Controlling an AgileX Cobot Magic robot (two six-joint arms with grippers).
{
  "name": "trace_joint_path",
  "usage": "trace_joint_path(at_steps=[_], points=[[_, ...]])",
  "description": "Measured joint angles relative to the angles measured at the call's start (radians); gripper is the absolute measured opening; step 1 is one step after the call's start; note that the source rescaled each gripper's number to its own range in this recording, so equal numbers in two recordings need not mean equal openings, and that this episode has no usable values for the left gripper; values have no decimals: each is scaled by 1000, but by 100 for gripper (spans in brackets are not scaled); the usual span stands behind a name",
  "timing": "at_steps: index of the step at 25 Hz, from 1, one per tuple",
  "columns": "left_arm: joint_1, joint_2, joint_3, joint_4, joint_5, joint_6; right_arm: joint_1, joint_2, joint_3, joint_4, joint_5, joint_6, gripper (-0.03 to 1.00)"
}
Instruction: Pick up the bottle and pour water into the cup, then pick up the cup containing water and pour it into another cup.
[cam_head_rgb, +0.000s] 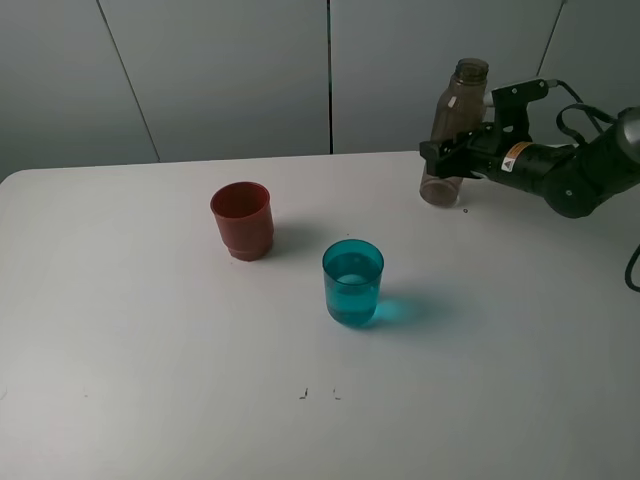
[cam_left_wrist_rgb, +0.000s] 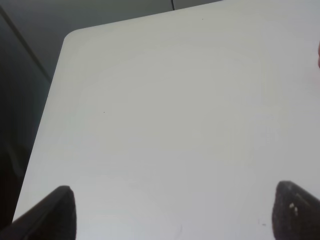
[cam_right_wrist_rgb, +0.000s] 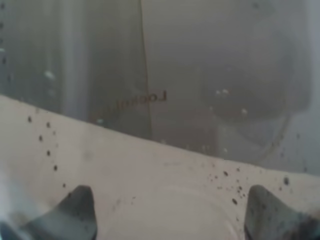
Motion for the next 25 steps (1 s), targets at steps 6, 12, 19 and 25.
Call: trace_joint_path(at_steps=[6,12,19,25], points=[[0,0,0,0,0,0,0,0,0,-3,25,14,2],[0,0,0,0,0,0,-2,0,-4,-14,31,14,2],[0,0,0,0,0,-1,-2,0,-4,-29,31,34,42],[0,0,0,0,0,-1,-2,-13,-2,-67,45,62,99]])
